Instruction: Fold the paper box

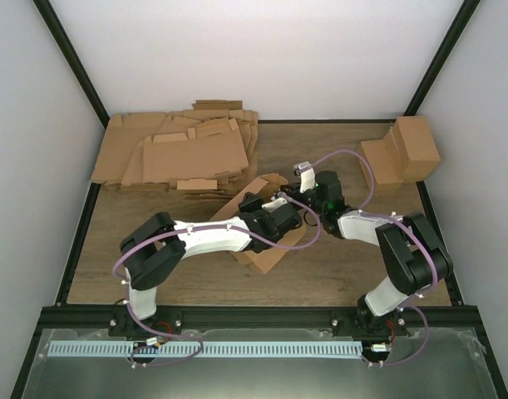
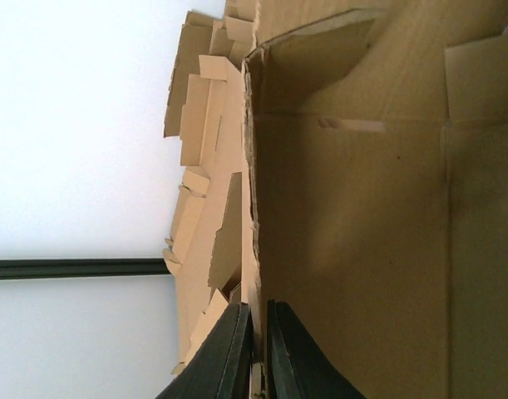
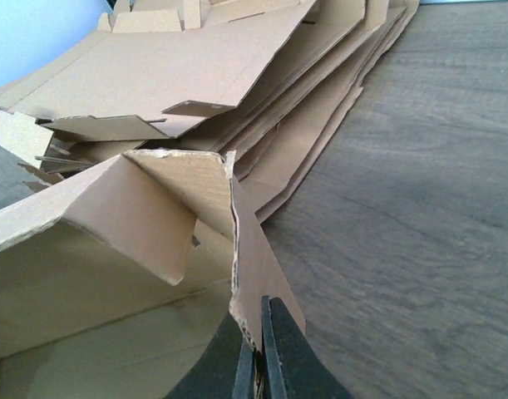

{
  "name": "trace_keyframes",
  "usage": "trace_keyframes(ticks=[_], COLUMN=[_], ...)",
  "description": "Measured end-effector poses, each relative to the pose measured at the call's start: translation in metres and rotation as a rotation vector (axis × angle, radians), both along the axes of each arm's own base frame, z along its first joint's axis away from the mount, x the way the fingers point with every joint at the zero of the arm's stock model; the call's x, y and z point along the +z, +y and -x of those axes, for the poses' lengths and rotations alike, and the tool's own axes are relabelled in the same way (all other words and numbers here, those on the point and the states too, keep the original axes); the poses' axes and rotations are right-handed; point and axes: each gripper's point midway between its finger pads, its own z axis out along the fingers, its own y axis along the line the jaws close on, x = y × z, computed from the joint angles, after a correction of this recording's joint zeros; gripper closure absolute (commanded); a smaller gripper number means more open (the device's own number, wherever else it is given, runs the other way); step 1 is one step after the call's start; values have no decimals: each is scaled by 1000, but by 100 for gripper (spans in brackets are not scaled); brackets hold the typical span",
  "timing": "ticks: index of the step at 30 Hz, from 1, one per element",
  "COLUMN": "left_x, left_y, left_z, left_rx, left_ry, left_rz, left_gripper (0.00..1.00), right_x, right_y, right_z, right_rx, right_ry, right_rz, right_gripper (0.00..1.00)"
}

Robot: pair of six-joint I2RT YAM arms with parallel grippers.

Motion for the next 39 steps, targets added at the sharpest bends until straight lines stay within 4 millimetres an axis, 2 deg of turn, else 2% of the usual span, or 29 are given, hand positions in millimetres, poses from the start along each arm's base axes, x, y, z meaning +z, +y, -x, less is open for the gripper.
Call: trace_keyframes(ticks=[12,19,24,31,39], left_x=[2,0,-6,-11,-21], left_y=[-3,-7,-9,-8,-6], left_z=[3,10,17,21,30], left_rx=[-8,-22,-32,-27,-34], left_ry=[-2,7,17,16,27], left_rz=[10,11,7,22,19], left_gripper=[91,91,91,91,91], right_x=[-8,-29,-38,-36,-37], right_y=[-2,-2,2,1,-6], right_z=[15,31,33,36,59], right_rx=[-46,-71,-77,-83,-87], right_ry=[83,144,169,176,177], right_rz=[-30,-39,-46,-59,-64], right_gripper=[99,99,99,99,99])
